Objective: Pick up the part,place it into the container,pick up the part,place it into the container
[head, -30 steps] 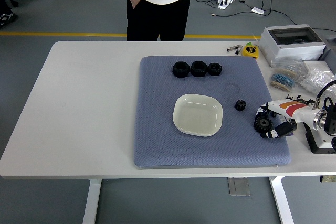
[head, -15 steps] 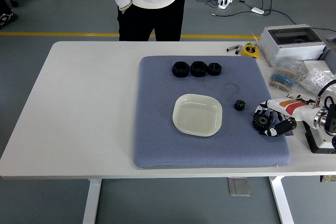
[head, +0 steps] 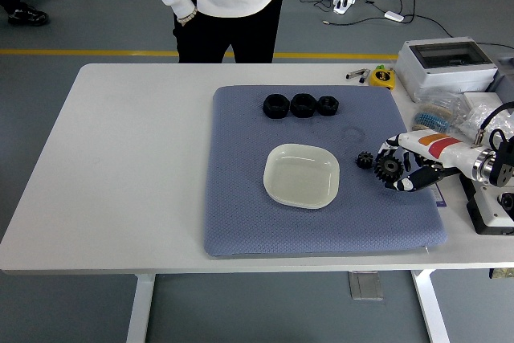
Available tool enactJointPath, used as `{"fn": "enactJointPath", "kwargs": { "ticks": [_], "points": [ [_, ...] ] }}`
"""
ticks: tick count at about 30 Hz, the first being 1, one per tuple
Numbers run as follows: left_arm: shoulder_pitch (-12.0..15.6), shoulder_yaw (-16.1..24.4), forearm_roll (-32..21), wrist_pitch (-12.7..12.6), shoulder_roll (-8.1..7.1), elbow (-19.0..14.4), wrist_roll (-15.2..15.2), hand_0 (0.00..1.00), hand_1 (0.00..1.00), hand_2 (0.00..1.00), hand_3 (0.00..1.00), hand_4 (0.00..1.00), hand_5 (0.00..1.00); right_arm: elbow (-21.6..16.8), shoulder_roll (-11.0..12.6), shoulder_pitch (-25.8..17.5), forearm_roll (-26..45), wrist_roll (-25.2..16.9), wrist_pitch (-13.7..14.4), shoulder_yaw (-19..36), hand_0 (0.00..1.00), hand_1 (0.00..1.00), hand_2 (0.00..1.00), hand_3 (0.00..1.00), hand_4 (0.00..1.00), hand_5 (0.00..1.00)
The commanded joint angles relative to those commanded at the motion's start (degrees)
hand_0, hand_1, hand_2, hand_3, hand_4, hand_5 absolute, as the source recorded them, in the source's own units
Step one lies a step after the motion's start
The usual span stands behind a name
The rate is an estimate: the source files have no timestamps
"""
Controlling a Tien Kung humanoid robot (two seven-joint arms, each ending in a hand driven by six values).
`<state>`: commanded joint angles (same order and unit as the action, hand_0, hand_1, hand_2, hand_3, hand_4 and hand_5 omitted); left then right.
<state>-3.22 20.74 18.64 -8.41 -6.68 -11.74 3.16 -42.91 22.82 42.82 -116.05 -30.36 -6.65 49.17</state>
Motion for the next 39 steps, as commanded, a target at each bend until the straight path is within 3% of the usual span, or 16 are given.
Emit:
{"fn": "enactJointPath", "kwargs": {
  "ticks": [8, 20, 30, 31, 36, 37, 39],
  "points": [
    [-0.1, -0.2, -0.3, -0.1, -0.21, 0.0, -0.1, 0.836, 0.883, 0.895, 0.802, 0.828, 0.690, 1.3, -2.6, 4.7, -1.2, 1.1, -0.8, -2.5, 0.188, 0.310, 0.375, 0.439, 0.820, 0.023],
    [-0.2, -0.4, -0.6, -0.3, -0.44, 0.0, -0.2, 0.836, 0.883, 0.894, 0.801, 0.828, 0.689, 2.9, -3.2, 7.2, -3.0, 1.8, -1.7, -3.8, 0.191, 0.316, 0.382, 0.445, 0.809, 0.033],
    [-0.2, -0.5, -0.8, -0.5, -0.66, 0.0, -0.2, 0.836, 0.883, 0.893, 0.801, 0.828, 0.689, 6.0, -7.8, 10.4, -2.1, 1.9, -0.7, -8.2, 0.200, 0.327, 0.388, 0.445, 0.804, 0.042],
    [-0.2, -0.6, -0.9, -0.6, -0.69, 0.0, -0.2, 0.840, 0.883, 0.893, 0.801, 0.828, 0.690, 6.3, -8.2, 10.6, -2.0, 2.0, -0.7, -8.5, 0.208, 0.362, 0.417, 0.457, 0.777, 0.090],
    [-0.1, -0.9, -1.3, -0.7, -0.75, -0.1, -0.3, 0.840, 0.883, 0.893, 0.801, 0.828, 0.690, 7.4, -11.0, 11.6, -1.7, 2.4, -0.6, -10.4, 0.208, 0.362, 0.417, 0.457, 0.777, 0.090],
    [-0.1, -1.0, -1.3, -0.7, -0.77, -0.1, -0.3, 0.841, 0.883, 0.893, 0.800, 0.828, 0.689, 7.5, -11.5, 11.9, -1.6, 2.5, -0.6, -10.9, 0.235, 0.388, 0.445, 0.460, 0.708, 0.167],
    [-0.1, -0.9, -1.2, -0.7, -0.79, -0.1, -0.3, 0.841, 0.883, 0.893, 0.800, 0.828, 0.689, 7.7, -12.4, 12.4, -1.6, 2.5, -0.4, -11.7, 0.235, 0.388, 0.445, 0.460, 0.708, 0.167]
  ]
}}
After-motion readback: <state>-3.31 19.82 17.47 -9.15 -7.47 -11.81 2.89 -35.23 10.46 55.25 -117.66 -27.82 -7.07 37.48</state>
